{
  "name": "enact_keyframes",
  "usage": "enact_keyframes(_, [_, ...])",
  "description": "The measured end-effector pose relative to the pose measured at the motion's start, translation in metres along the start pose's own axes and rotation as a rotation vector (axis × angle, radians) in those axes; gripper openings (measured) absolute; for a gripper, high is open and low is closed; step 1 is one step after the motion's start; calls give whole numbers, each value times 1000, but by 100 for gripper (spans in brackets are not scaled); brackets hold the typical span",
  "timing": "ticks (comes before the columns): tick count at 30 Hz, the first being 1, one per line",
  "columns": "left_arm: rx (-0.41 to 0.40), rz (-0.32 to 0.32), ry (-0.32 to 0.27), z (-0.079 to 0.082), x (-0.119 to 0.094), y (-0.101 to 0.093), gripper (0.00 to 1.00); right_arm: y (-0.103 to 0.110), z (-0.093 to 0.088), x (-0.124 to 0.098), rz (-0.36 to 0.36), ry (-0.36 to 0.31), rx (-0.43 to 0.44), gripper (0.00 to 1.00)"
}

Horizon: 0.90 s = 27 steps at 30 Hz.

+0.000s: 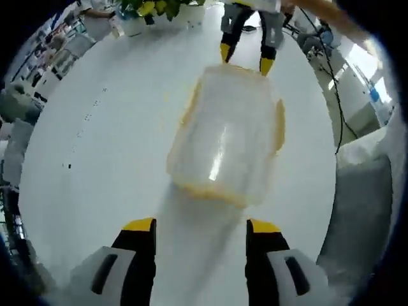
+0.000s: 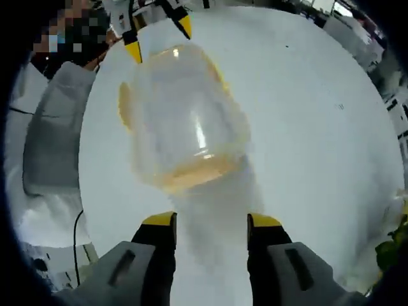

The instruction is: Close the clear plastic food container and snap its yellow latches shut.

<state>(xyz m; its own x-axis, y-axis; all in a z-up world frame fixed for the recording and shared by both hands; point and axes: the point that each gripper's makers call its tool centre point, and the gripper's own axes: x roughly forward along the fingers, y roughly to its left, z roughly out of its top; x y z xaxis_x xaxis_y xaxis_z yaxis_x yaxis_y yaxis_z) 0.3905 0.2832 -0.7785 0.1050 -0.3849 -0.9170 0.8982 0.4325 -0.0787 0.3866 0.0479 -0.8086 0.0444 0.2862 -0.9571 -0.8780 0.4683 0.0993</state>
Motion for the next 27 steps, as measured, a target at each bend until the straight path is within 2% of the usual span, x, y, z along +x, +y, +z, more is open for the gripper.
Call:
enact_keyframes(1, [-74,-18,-40,3,-4,-1,52,-6,-5,-4,-32,17,48,37])
enact_keyframes(3, [-178,-14,-68,4,-11,4,52,-11,-4,-9,-49,3,84,35])
enact_keyframes(4, [-193,-11,-69,3,-12,5,52,-11,-2,-12,-48,-14,120,34])
enact_keyframes(7, [-307,-15,-60,-3,-18,8,53,-6,8,-22,-25,-85,224,28])
enact_keyframes(10, [-409,-76,-120,5,-25,-2,55,-2,17,-31,-6,-147,299,30])
enact_keyframes(13, [-541,-123,-168,13,-29,-8,55,9,25,-38,60,-188,425,30])
enact_keyframes(14, [-611,-138,-193,18,-29,-10,57,13,29,-41,91,-209,461,29])
enact_keyframes(15, [-667,-150,-212,22,-29,-11,63,17,34,-43,117,-233,487,29])
enact_keyframes(16, [-775,-176,-246,28,-28,-12,69,22,40,-45,163,-260,544,31])
enact_keyframes(18, [-908,-241,-263,36,-27,-21,76,27,48,-48,216,-300,616,33])
enact_keyframes(19, [-957,-319,-260,40,-27,-32,75,27,53,-48,238,-328,653,33])
enact_keyframes(20, [-978,-348,-264,43,-26,-36,73,28,56,-48,252,-342,680,33])
enact_keyframes(22, [-1010,-350,-293,48,-22,-35,69,28,57,-44,267,-344,745,33])
enact_keyframes(24, [-1031,-334,-298,49,-18,-33,67,31,52,-37,273,-311,753,31])
enact_keyframes(27, [-1007,-315,-288,48,-13,-31,67,39,53,-32,306,-293,765,30])
